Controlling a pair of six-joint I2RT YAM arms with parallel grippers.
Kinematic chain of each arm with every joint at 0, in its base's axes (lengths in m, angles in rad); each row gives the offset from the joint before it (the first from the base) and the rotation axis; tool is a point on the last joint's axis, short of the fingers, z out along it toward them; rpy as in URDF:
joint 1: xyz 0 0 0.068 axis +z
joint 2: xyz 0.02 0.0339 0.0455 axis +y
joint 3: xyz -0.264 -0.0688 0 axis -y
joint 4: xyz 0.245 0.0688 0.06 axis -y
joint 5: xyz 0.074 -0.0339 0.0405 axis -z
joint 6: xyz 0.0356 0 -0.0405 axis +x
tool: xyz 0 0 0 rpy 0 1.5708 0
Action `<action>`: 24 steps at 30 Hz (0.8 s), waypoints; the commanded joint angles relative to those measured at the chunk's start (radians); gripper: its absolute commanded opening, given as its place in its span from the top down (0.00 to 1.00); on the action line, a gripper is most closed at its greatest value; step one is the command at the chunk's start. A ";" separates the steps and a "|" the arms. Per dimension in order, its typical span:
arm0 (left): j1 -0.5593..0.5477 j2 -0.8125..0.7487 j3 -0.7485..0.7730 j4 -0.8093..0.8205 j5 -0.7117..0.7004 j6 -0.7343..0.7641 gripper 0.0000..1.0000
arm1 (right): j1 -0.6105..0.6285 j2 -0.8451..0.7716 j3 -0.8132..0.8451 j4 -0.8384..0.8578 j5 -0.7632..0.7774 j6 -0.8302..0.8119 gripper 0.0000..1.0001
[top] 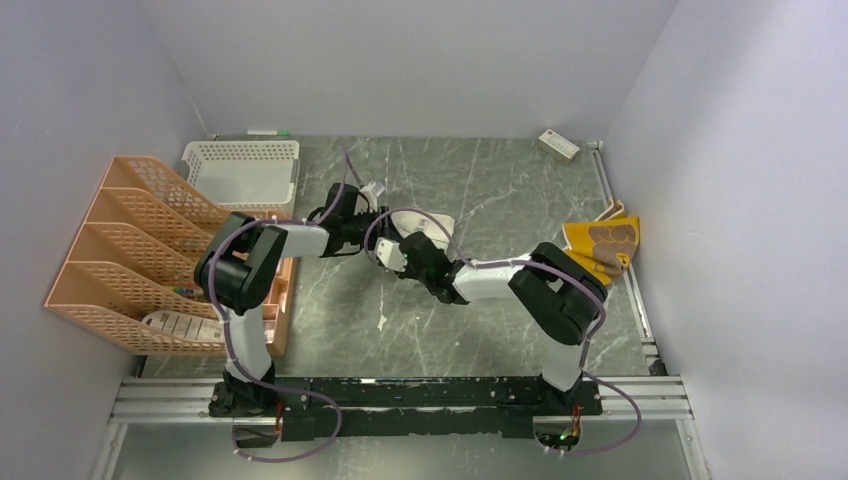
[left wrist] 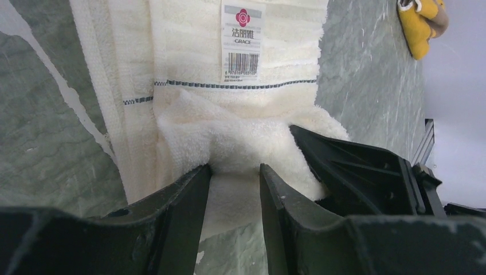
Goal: Roll the towels
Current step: Roll the towel at the center of the board.
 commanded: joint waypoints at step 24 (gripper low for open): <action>0.166 -0.627 -0.154 -0.286 -0.112 0.082 0.47 | -0.239 -0.036 0.237 -0.407 -1.006 0.631 0.94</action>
